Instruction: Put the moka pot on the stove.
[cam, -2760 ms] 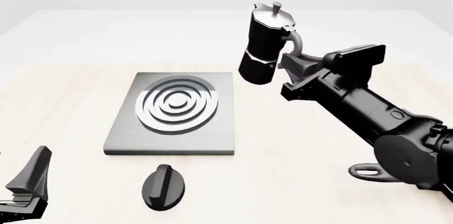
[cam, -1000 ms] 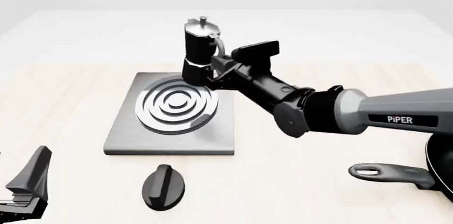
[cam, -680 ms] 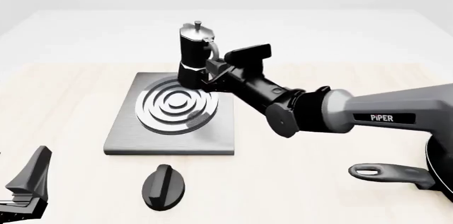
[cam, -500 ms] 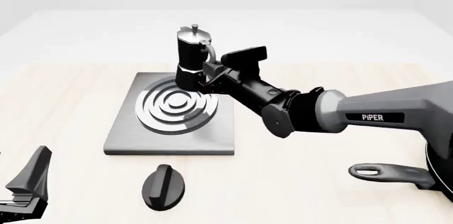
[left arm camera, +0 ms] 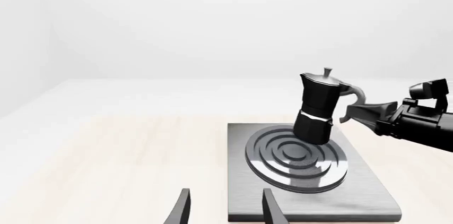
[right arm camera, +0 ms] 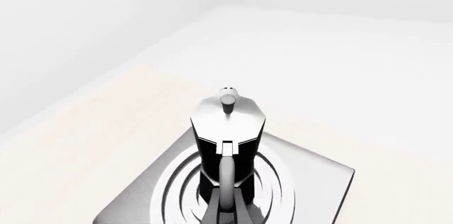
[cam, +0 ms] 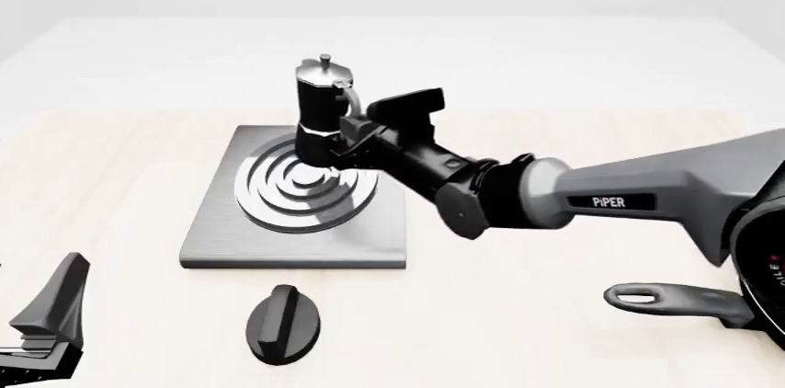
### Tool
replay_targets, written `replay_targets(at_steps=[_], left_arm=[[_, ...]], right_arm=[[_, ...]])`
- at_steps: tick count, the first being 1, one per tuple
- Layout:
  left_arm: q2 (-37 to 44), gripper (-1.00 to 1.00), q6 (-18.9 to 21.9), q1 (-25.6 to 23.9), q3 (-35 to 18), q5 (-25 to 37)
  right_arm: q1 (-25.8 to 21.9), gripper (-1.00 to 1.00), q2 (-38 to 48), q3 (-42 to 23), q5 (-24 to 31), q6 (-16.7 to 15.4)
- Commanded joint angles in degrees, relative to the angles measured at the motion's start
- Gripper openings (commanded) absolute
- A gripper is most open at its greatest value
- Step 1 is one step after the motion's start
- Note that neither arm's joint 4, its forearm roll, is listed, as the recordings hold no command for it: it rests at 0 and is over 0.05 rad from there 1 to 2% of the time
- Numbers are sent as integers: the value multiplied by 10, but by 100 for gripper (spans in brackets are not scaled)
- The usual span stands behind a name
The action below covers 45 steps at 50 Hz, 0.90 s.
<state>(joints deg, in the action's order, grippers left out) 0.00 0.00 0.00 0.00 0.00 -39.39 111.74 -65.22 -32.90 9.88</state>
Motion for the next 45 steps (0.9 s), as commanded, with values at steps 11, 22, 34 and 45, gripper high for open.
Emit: replay_targets(at_steps=[11, 22, 34, 45], left_arm=[[0, 100, 0, 0, 0, 0], [0, 100, 0, 0, 0, 0], [0, 100, 0, 0, 0, 0], [0, 100, 0, 0, 0, 0]], right_arm=[[-12, -100, 23, -23, 4, 10], [-14, -100, 37, -31, 4, 14], [-15, -100, 48, -35, 4, 18], [-12, -100, 61, -42, 7, 20]])
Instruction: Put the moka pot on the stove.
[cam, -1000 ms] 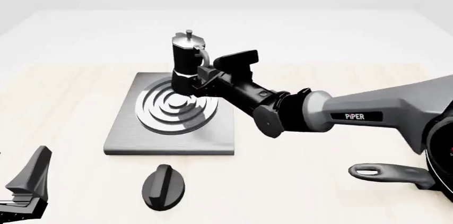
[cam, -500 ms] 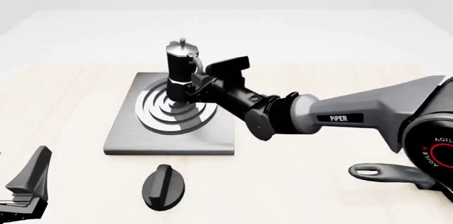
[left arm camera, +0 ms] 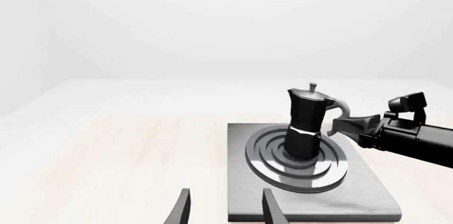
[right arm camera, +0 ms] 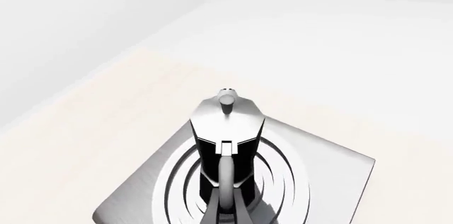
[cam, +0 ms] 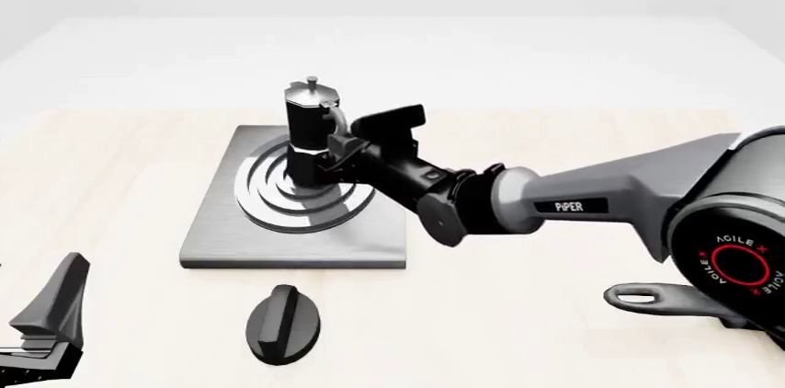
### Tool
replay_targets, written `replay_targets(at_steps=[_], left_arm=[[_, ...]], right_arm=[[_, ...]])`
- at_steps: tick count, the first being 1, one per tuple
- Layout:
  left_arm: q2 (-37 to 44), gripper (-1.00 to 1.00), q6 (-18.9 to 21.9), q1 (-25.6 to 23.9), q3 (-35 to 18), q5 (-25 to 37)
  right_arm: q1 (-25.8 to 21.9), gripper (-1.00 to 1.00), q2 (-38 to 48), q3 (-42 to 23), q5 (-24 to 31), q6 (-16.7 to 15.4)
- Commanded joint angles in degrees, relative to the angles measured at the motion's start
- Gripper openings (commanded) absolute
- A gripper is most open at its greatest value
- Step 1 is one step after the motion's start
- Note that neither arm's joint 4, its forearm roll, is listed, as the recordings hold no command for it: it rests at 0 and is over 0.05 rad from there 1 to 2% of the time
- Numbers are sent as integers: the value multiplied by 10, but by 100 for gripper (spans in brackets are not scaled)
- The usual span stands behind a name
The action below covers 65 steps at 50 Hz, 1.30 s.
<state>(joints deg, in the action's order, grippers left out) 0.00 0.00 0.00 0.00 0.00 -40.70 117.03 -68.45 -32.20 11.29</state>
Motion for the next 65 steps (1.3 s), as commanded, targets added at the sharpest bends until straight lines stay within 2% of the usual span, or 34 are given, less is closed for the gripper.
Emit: replay_targets(at_steps=[1, 13, 14, 43, 65], left_arm=[[0, 100, 0, 0, 0, 0], [0, 100, 0, 0, 0, 0], [0, 100, 0, 0, 0, 0], [0, 100, 0, 0, 0, 0], [0, 100, 0, 0, 0, 0]], right_arm=[[1, -100, 10, -11, -1, 7], [-4, -100, 22, -16, -2, 12], [-5, 100, 22, -16, -2, 12], [0, 100, 10, -15, 6, 8], [-3, 100, -55, 54, -14, 19]])
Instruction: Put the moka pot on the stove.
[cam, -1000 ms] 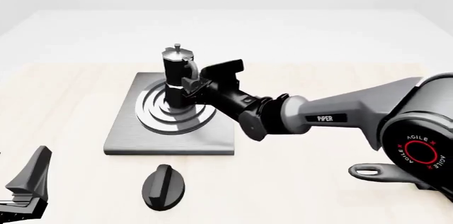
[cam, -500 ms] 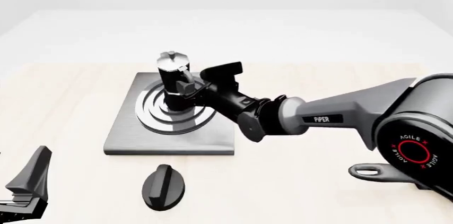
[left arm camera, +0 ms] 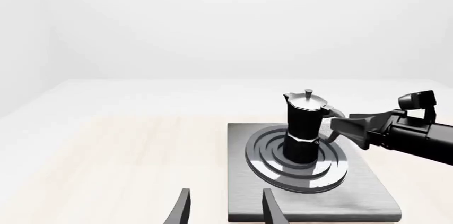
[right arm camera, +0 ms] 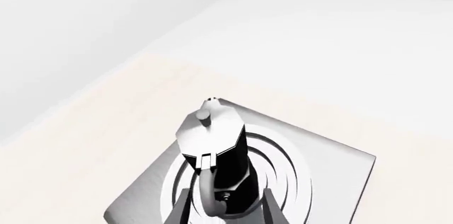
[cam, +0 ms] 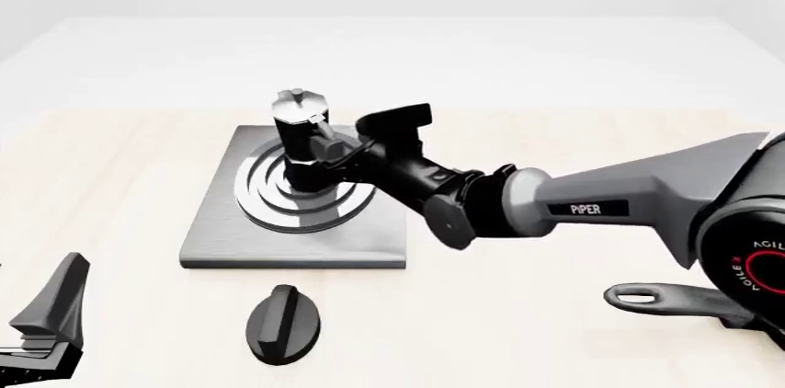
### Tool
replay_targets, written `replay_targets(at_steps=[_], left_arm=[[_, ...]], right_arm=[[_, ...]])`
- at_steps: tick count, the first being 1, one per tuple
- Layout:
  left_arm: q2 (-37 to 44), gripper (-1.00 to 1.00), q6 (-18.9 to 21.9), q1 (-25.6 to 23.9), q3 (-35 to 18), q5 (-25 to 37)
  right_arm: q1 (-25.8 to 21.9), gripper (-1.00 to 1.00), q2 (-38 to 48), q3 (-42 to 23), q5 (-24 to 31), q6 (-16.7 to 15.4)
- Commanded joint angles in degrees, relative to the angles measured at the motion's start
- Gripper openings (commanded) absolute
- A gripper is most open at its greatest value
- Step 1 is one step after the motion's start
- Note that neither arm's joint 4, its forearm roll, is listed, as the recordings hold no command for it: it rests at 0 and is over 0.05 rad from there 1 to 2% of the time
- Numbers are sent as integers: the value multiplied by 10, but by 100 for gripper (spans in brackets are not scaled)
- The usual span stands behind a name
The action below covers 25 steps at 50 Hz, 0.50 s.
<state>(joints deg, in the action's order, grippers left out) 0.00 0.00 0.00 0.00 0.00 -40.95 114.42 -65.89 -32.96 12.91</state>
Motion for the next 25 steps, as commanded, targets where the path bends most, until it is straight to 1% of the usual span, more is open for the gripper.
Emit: replay_targets(at_steps=[1, 25], left_arm=[[0, 100, 0, 0, 0, 0], [0, 100, 0, 0, 0, 0]], right_arm=[[0, 100, -31, 30, -7, 3], [-4, 100, -92, 74, -12, 0]])
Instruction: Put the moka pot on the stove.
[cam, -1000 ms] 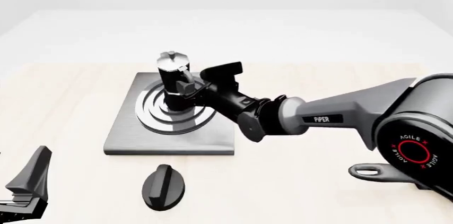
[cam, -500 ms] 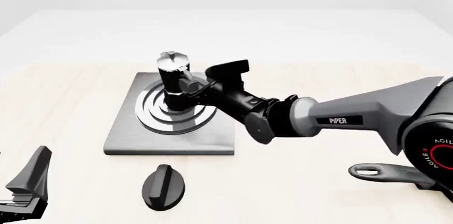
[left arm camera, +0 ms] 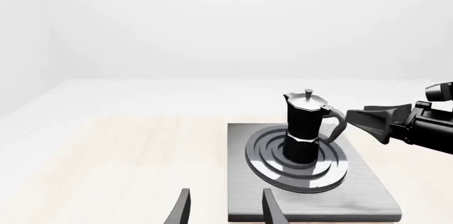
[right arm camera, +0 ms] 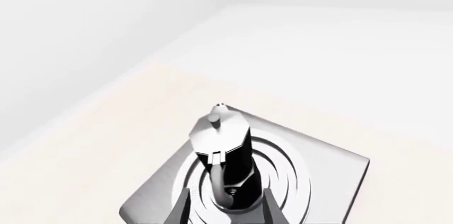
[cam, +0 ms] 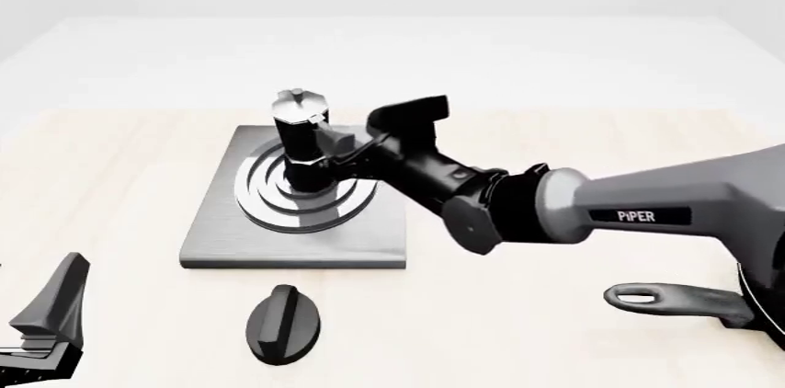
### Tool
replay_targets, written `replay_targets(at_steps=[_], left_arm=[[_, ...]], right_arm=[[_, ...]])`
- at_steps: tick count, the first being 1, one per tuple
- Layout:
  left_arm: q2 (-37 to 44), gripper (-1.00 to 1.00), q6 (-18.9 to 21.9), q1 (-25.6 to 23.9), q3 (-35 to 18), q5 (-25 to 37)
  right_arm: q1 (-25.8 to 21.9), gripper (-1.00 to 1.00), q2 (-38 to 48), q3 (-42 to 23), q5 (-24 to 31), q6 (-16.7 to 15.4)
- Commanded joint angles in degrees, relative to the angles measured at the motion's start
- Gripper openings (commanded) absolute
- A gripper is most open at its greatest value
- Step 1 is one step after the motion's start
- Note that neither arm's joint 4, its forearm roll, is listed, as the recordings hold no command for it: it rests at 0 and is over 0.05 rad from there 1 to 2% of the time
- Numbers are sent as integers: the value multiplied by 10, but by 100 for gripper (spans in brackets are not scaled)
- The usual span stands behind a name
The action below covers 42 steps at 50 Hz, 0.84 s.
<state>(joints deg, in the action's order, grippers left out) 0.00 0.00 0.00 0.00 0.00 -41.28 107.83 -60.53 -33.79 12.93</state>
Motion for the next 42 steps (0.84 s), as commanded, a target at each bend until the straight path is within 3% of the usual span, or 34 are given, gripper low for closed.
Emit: replay_targets(at_steps=[1, 30, 42], left_arm=[[0, 100, 0, 0, 0, 0], [0, 100, 0, 0, 0, 0], [0, 100, 0, 0, 0, 0]], right_arm=[[-1, 100, -29, 22, -3, 0], [-5, 100, -150, 110, -22, 0], [-29, 100, -213, 151, -37, -4]])
